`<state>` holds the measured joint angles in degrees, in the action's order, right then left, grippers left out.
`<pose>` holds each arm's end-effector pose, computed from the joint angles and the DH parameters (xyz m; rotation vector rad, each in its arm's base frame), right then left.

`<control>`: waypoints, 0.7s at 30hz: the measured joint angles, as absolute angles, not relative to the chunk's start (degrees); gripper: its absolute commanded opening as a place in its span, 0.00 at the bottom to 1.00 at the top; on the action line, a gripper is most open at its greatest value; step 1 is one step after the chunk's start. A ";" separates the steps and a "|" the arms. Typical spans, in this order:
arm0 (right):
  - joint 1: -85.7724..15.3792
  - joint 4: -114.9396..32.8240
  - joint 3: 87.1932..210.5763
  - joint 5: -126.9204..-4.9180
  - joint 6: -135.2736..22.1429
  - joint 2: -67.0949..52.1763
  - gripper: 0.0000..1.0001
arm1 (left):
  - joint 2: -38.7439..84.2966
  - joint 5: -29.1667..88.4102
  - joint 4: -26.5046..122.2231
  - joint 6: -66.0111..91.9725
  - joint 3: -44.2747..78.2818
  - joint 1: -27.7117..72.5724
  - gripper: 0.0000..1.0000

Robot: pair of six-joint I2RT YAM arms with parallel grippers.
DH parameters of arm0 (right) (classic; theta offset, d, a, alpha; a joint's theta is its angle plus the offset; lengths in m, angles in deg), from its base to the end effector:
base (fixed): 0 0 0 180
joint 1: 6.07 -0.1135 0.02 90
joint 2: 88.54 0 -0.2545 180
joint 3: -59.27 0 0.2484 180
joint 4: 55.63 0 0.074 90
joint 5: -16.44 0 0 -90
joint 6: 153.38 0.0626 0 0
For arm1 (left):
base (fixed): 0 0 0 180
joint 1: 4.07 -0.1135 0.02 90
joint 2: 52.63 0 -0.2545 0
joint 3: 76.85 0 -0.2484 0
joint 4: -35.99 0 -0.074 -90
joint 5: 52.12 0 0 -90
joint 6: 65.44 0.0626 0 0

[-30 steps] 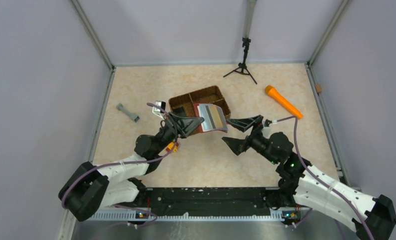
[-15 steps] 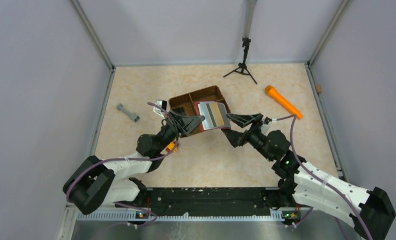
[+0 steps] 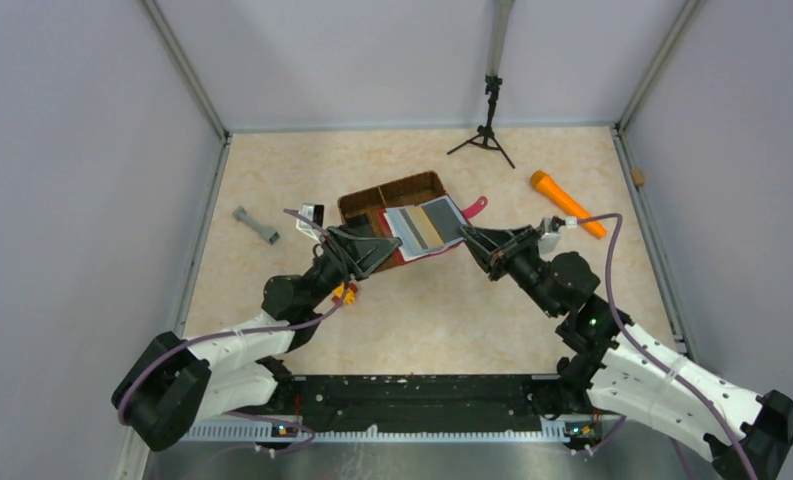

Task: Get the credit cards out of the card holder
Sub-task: Remove the credit card from the card holder.

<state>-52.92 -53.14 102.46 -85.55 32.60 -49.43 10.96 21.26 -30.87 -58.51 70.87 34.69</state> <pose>0.1500 0.1410 0.2955 0.9477 1.5944 1.7354 0.1666 -0.1567 0.2903 -0.1326 1.2001 -2.0553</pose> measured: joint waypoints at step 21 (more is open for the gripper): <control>-53.82 -50.10 107.95 -77.24 11.75 -46.52 0.19 | 0.49 16.58 -8.73 -47.84 71.15 34.78 0.58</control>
<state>-53.82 -50.10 107.95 -77.24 11.75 -46.52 0.49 16.58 -8.73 -47.84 71.15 34.78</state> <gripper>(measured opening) 0.039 0.859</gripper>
